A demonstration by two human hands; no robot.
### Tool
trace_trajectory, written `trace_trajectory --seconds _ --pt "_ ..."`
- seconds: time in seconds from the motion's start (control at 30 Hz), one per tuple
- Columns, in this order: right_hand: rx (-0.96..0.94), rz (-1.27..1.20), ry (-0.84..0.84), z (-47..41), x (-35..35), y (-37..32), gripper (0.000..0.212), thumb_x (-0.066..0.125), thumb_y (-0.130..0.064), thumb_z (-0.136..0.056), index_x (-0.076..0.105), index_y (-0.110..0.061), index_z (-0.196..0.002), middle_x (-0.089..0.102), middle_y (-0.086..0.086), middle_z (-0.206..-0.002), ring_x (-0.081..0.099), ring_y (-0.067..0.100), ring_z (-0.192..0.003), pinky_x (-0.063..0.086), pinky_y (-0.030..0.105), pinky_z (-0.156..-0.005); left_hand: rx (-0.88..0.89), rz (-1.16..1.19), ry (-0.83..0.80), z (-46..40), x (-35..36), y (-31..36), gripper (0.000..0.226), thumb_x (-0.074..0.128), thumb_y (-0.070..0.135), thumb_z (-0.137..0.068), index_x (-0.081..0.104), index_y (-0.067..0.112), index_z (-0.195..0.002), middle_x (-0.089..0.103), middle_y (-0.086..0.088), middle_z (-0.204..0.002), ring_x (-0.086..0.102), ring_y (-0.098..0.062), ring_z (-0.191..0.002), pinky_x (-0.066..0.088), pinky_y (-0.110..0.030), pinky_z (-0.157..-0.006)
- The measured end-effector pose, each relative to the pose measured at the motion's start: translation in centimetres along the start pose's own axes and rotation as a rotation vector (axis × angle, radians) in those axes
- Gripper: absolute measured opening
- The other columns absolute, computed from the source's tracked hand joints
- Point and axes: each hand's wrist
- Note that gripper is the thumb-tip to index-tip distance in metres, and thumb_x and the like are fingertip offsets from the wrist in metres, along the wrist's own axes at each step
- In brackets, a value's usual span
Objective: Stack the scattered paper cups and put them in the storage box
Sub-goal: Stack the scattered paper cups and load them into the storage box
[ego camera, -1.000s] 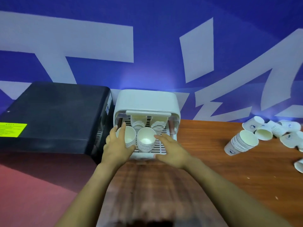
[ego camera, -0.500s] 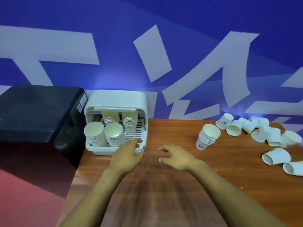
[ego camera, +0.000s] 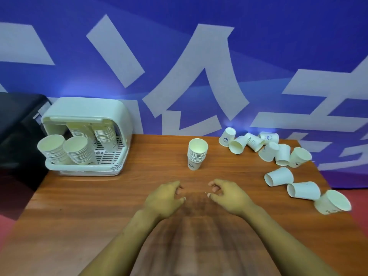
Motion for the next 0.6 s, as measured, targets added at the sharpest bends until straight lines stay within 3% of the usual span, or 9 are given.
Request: trace_trajectory --seconds 0.17,0.4,0.6 --pt "0.031 -0.028 0.001 0.1 -1.3 1.8 0.035 0.062 -0.039 -0.086 0.057 -0.028 -0.119 0.059 -0.008 -0.104 0.058 0.012 -0.093 0.051 0.033 -0.084 0.033 0.007 0.009 -2.2 0.5 2.3 0.032 0.061 0.034 -0.086 0.056 0.029 -0.118 0.056 0.013 -0.102 0.058 -0.013 -0.095 0.048 -0.029 -0.088" --pt "0.1 -0.025 0.083 0.4 -4.4 5.8 0.036 0.063 -0.036 -0.087 0.057 -0.025 -0.121 0.061 -0.007 -0.105 0.058 0.012 -0.097 0.049 0.031 -0.088 0.099 0.063 -0.059 -5.9 3.0 5.7 0.032 0.063 0.03 -0.087 0.057 0.025 -0.118 0.055 0.013 -0.099 0.058 -0.013 -0.096 0.047 -0.03 -0.091" --pt "0.118 -0.063 0.05 -0.1 -5.8 10.6 0.034 0.062 -0.034 -0.087 0.057 -0.027 -0.12 0.062 -0.007 -0.109 0.06 0.012 -0.099 0.05 0.034 -0.09 0.103 0.024 -0.087 -7.7 5.9 8.0 0.034 0.064 0.021 -0.088 0.057 0.014 -0.12 0.062 -0.001 -0.112 0.057 -0.016 -0.1 0.04 -0.022 -0.085"
Point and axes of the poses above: each hand's wrist, its own z-axis away from the middle knuckle, its own x-axis out of the palm, y = z × x
